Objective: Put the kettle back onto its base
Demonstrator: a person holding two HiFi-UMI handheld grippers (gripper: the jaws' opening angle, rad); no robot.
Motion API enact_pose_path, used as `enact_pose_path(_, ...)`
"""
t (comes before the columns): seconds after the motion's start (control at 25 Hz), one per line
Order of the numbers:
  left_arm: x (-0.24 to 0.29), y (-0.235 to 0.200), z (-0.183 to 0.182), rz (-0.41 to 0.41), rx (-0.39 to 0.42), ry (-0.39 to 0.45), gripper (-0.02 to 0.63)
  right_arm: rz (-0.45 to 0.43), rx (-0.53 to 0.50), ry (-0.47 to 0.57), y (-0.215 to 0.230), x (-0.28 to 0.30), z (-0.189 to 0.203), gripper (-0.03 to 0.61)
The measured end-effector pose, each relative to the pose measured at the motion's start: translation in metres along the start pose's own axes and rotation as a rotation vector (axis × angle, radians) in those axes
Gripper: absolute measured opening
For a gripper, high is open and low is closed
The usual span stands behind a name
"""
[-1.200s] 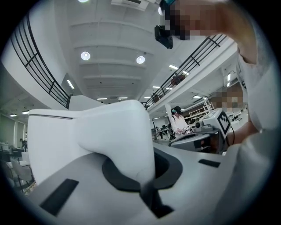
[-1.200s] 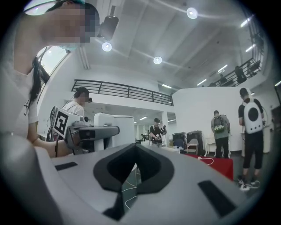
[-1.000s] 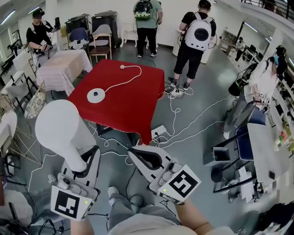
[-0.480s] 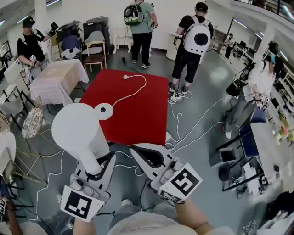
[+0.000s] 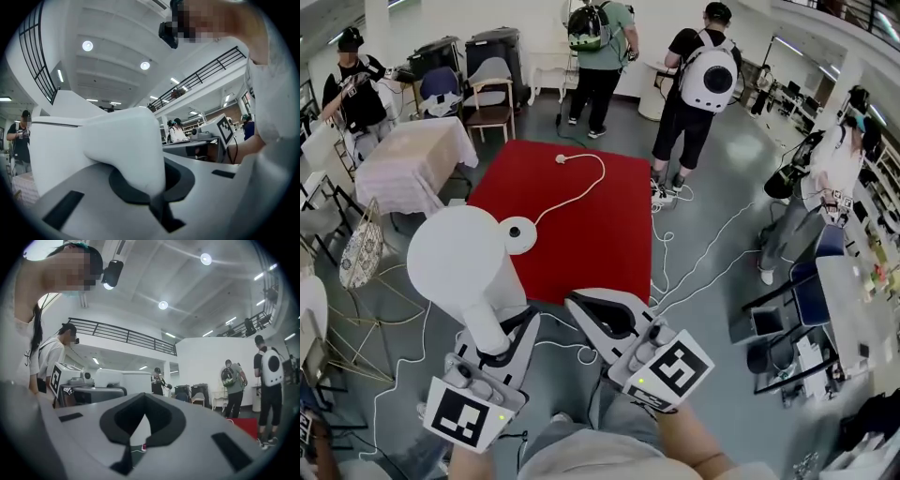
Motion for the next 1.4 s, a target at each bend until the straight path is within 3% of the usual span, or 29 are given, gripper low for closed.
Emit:
enact_pose_path(0.4, 0.050, -0.042, 0.004, -0.152, -0.008, -0.008, 0.009, -0.163, 0.016, -0.007, 0.073, 0.071, 0.003, 0.006)
enact_pose_path(0.96, 0.128, -0.096, 0.039, -0.385, -0.039, -0.036, 0.009, -0.409, -0.001, -0.044, 0.160, 0.157, 0.028, 0.006)
enact_pose_path(1.24, 0.156, -0.122, 0.066, -0.449, -0.061, -0.029, 0.008, -0.497, -0.019, -0.081, 0.186, 0.181, 0.046, 0.006)
enact_pose_path(1.4, 0.175, -0.136, 0.086, -0.453, -0.059, -0.070, 0.008, -0.523, -0.013, -0.100, 0.200, 0.194, 0.060, 0.008)
Point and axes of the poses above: the fingertips, and each gripper's own axes: x forward along the fingers, y to its right, z out of its underside, the point moved 9 cm from there along -x, backward along the fingers, and after that the axes turned 15 degrees about z, right-handed, at the moved point
